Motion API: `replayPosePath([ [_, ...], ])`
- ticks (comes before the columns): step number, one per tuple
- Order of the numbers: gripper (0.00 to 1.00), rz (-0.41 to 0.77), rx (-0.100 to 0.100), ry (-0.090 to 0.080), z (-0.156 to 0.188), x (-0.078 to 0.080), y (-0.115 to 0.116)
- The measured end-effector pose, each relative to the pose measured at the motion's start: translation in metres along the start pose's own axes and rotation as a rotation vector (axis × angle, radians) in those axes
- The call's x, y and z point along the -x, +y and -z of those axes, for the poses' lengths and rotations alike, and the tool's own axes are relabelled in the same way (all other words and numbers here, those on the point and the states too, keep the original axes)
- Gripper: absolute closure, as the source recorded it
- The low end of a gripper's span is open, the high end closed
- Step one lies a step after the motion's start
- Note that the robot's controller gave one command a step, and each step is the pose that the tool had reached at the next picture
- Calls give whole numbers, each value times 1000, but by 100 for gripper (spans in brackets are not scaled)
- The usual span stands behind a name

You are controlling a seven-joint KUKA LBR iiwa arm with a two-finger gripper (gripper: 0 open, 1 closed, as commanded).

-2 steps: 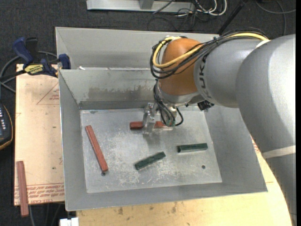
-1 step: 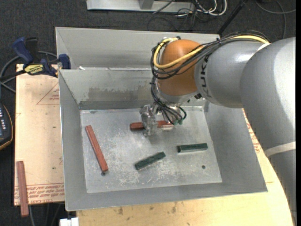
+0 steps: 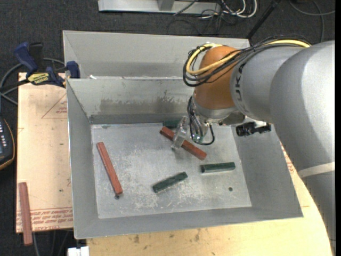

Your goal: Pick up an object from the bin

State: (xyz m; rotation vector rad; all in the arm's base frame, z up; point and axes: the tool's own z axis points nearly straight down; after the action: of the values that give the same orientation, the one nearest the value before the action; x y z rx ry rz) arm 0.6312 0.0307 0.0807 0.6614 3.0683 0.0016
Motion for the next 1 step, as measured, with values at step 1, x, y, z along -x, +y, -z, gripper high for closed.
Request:
replayPosePath([
  [1,100,-10,-2,3,8,-12,-16],
])
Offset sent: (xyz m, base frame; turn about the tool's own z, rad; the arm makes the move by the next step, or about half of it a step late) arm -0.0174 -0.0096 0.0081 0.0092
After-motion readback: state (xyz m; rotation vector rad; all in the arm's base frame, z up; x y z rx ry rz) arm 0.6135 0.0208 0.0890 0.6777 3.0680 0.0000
